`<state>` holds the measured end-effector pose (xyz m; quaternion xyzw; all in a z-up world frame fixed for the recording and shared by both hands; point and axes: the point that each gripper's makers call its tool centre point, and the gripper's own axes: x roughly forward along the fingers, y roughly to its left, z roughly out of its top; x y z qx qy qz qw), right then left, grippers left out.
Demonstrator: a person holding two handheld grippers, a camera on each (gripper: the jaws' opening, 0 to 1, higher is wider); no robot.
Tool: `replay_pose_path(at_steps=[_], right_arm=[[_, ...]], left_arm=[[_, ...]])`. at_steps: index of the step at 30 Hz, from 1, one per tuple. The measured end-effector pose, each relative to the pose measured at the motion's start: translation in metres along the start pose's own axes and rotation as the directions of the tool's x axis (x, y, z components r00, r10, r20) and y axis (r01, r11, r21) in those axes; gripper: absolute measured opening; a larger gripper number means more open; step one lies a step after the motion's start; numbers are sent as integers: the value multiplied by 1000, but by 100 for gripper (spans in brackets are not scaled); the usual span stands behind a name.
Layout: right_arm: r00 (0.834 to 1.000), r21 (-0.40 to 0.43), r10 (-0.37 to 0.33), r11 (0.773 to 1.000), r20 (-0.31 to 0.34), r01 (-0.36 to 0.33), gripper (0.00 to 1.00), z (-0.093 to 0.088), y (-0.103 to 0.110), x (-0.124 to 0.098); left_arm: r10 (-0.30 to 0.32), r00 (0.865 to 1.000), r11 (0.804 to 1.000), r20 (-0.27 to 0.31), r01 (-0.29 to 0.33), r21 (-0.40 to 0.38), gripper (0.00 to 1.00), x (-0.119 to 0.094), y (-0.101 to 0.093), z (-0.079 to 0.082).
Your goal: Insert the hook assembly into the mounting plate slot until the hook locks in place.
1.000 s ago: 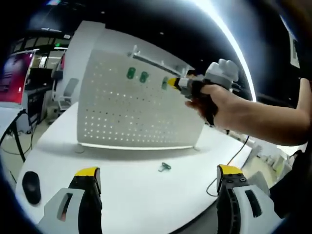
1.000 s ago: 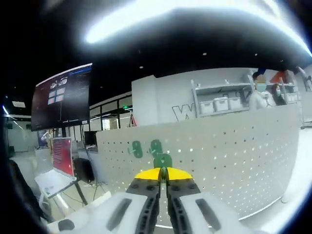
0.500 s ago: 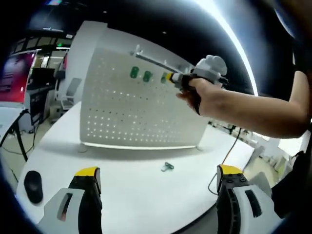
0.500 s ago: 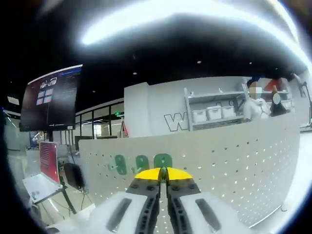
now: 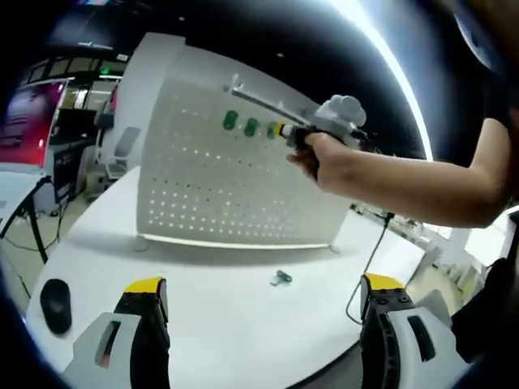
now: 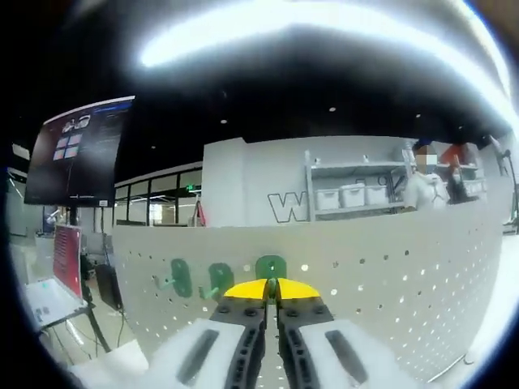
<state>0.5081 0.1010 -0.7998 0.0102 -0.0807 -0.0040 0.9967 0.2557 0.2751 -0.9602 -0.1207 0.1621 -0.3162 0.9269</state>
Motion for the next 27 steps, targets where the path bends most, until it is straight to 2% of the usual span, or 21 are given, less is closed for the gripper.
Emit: replay_pose_path(at_steps=[5,7,13,16,27], right_arm=[[1000,32,-16,999,19,15,0,0,-4,2],[1000,-16,-13,1000,11,13,0,-4,-4,4],[1000,-10,-17,1000,21,17,0,-4,-2,5],[1000,-51,-27,998,3,27,0,-4,-1,6],[998,-28,-49,998,-50,48,1,-4,-2,11]], left_arm=[[5,1000,1000,-1,-5,-4,100,0,1,0],[3,1000,1000,-6,-3,-7,100,1,1,-1],[4,1000,1000,-19,-4,-2,100,2,1,-2],[8,1000,1000,-17,-8,-5,100,3,1,-2],[6,1000,1000,-18,-6,-4,100,2,0,-2]])
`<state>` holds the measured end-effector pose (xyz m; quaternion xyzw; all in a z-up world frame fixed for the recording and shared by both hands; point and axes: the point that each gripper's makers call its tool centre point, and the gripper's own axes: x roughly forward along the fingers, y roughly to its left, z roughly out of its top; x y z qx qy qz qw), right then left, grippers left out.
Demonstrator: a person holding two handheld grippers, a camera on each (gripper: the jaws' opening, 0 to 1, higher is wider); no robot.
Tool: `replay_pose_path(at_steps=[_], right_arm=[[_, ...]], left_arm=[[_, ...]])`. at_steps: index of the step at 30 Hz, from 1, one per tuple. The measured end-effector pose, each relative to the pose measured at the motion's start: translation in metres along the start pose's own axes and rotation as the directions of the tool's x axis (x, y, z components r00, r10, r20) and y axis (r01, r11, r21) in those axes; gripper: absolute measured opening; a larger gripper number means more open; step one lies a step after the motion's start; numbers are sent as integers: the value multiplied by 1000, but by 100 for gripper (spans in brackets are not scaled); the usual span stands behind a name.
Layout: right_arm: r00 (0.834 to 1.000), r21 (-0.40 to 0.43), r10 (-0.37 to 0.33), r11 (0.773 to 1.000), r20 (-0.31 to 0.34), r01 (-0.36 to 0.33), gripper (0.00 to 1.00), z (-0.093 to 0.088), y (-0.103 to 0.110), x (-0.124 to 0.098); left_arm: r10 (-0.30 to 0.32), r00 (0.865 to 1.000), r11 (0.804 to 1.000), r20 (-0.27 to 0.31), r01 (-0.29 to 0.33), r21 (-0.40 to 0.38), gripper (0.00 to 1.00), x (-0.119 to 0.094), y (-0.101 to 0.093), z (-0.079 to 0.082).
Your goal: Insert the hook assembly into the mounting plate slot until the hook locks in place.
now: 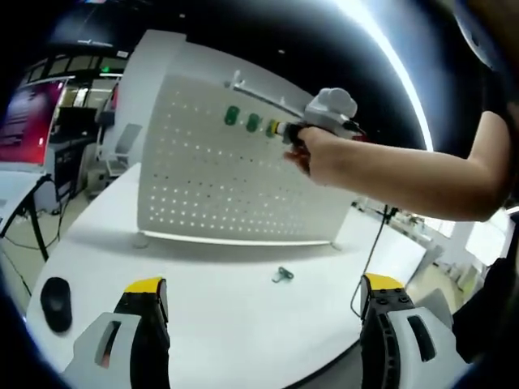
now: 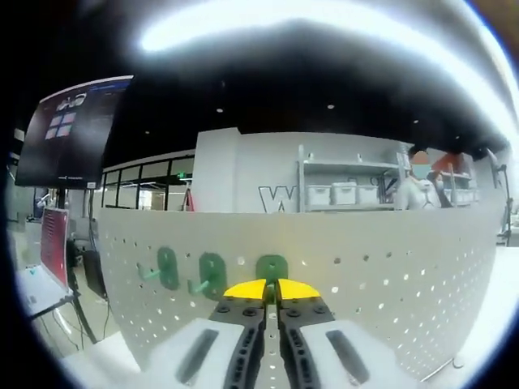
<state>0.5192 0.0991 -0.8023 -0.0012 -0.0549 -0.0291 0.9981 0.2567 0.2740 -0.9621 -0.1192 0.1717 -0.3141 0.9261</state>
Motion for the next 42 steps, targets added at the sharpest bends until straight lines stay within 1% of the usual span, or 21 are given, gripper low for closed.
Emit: replay_pose_path(at_steps=[3,5,6,7,10,13,15,17,20,21,23,25,29,31,34,35,37,38,39,41,42], right_arm=[[1000,-8,13,1000,-14,-13,1,2,1,1],[999,10,38,999,-14,-37,4,7,5,1],[999,10,37,999,-7,-37,7,11,4,0],[999,16,48,999,14,-48,8,17,6,-2],[997,4,65,998,29,-65,9,29,7,-6],[996,16,77,997,38,-77,13,38,0,-10],[996,2,79,997,46,-79,13,42,-6,-15],[995,-17,94,995,31,-93,14,42,-13,-21],[995,-23,100,995,-3,-100,15,32,-27,-31],[994,-30,103,994,-23,-103,15,26,-33,-37],[993,-40,109,993,-41,-111,15,19,-40,-45],[991,-65,110,991,-80,-115,15,5,-49,-58],[982,-82,115,988,-153,-128,15,-23,-65,-82],[977,-108,116,985,-180,-136,15,-35,-71,-97],[968,-125,124,980,-217,-153,15,-49,-75,-115],[964,-144,129,976,-232,-165,15,-55,-76,-122],[958,-215,140,957,-250,-196,15,-60,-75,-131],[956,-248,147,946,-255,-211,15,-61,-74,-135],[946,-273,173,929,-273,-248,15,-66,-69,-140],[934,-288,198,914,-299,-286,15,-72,-64,-146],[929,-289,205,910,-309,-296,15,-75,-63,-151]], left_arm=[[-3,1000,1000,0,3,1,100,0,-1,0],[-5,1000,1000,-5,5,7,100,0,-1,-1],[-6,1000,1000,-4,6,8,100,0,-1,-1],[-8,1000,1000,-3,8,9,100,0,-2,0],[-10,1000,1000,-4,10,8,100,0,-2,0],[-13,1000,1000,-3,13,9,100,-1,-3,0],[-18,1000,1000,-2,18,10,100,-1,-4,0],[-19,1000,1000,-3,19,14,100,-1,-5,-1],[-20,1000,1000,-9,20,14,100,-1,-4,-2],[-21,1000,1000,-8,21,13,100,-1,-5,-2],[-25,1000,1000,-7,25,15,100,-1,-6,-2],[-31,999,999,-14,32,16,100,-1,-8,-3],[-36,999,999,-19,36,27,100,-1,-10,-4],[-37,999,999,-19,38,31,100,-1,-10,-4],[-39,999,999,-25,40,36,100,-1,-11,-5],[-42,999,998,-25,43,36,100,-1,-12,-5],[-48,998,998,-31,49,36,100,-1,-13,-6],[-49,998,998,-32,50,34,100,-1,-14,-6],[-51,998,998,-28,52,35,100,-2,-14,-5],[-52,998,998,-27,53,33,100,-2,-15,-5],[-52,998,998,-28,53,32,100,-2,-15,-5]])
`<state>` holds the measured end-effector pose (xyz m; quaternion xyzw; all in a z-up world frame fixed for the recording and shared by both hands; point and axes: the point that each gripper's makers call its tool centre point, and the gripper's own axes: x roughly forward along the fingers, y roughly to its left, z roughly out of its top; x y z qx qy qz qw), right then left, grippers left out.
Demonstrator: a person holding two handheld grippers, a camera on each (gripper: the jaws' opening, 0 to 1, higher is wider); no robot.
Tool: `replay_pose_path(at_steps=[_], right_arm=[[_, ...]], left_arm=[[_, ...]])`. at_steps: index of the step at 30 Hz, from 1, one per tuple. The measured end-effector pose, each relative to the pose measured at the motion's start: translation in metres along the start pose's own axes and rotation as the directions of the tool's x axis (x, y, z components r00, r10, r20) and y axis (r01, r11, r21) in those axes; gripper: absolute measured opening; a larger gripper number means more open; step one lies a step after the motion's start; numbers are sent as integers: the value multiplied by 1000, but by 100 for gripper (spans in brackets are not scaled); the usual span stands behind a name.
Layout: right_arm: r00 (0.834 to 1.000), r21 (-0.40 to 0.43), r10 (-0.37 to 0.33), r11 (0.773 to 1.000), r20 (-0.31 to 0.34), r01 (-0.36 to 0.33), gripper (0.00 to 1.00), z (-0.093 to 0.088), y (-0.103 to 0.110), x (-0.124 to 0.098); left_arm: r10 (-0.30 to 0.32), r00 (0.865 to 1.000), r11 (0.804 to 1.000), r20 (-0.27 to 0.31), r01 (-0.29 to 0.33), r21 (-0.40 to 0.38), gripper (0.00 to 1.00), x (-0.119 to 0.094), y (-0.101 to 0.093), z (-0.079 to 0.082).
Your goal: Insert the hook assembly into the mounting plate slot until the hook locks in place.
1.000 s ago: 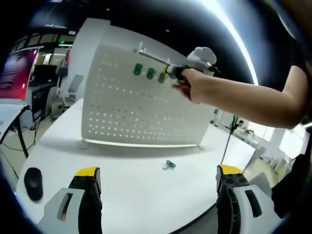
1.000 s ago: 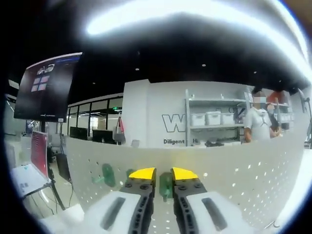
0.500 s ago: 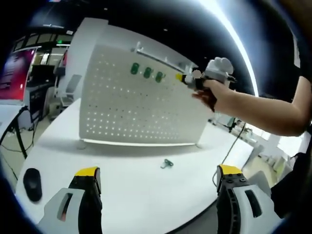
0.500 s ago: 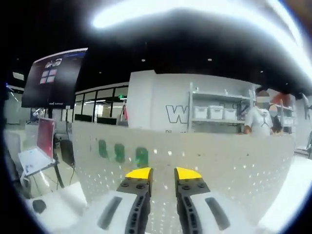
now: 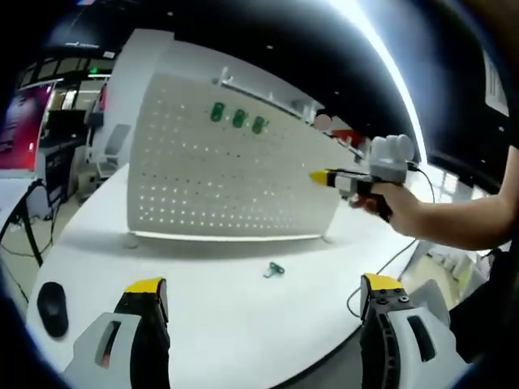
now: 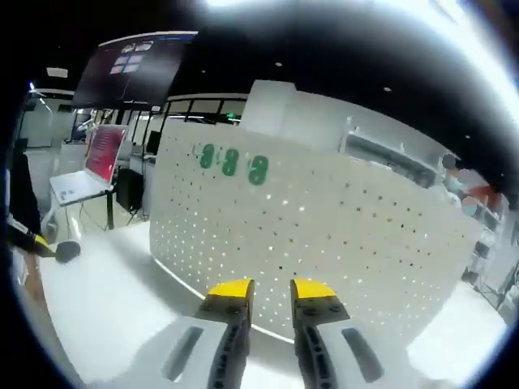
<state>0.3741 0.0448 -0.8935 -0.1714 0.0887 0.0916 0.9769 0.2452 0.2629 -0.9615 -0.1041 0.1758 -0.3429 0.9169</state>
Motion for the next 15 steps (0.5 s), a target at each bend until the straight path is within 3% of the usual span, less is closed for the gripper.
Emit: replay_pose_path(at_steps=[3,5,15], right_arm=[[1000,-3,10,1000,-21,-10,15,-9,4,-7],[1000,-45,-26,999,8,26,15,-7,2,-17],[997,-5,45,999,-70,-45,16,-41,31,-53]], left_arm=[[2,1000,1000,-10,-2,-1,100,0,0,-2],[1,1000,1000,-17,-1,2,100,1,0,-3],[-16,999,1000,-28,16,4,100,0,-4,-5]])
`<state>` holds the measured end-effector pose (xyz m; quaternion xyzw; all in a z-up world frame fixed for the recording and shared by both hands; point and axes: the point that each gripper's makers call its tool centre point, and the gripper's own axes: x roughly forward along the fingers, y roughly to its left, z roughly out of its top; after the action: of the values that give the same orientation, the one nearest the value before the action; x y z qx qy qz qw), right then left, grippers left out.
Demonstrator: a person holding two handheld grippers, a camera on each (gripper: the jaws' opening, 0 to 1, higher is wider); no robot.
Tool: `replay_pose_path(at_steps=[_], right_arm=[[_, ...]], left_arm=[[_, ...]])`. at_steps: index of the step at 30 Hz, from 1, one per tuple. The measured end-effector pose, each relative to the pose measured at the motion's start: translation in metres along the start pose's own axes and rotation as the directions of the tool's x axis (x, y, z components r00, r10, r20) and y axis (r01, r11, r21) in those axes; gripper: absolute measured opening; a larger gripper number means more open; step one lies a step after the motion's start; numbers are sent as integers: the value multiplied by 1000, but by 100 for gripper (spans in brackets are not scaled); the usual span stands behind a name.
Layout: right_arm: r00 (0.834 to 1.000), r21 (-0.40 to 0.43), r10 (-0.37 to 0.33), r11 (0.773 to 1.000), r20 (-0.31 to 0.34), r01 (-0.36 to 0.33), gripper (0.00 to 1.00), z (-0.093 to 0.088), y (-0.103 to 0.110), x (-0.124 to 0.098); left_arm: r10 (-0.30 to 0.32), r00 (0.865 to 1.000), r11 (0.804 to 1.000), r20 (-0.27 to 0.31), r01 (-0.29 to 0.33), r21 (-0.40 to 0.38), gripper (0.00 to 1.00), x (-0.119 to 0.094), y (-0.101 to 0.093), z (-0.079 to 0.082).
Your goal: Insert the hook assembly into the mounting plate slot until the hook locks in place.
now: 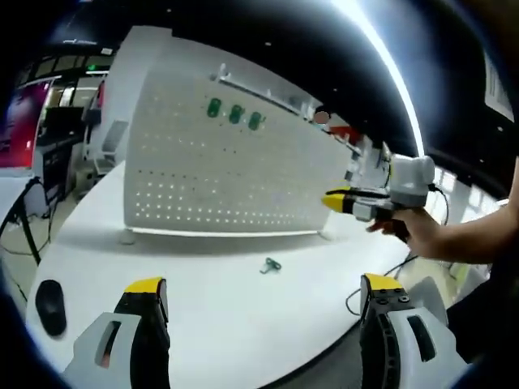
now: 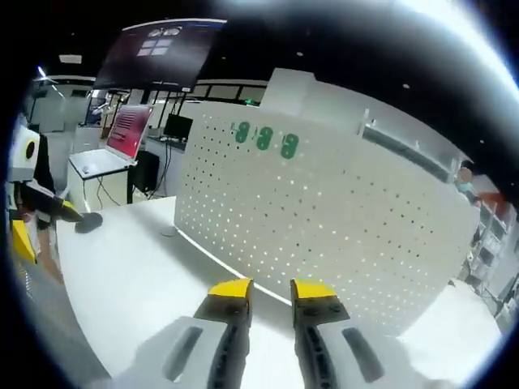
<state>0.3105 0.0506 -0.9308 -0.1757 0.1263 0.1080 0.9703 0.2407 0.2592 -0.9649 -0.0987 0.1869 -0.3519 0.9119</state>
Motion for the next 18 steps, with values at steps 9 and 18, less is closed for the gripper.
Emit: replay_pose_path(at_steps=[9,18], right_arm=[[998,-42,-6,999,-68,3,18,-33,4,-39],[993,6,-17,1000,-114,18,19,-55,9,-64]], left_arm=[[8,1000,1000,-4,-8,4,100,0,3,-1],[1,1000,1000,-21,0,27,100,1,0,-5]])
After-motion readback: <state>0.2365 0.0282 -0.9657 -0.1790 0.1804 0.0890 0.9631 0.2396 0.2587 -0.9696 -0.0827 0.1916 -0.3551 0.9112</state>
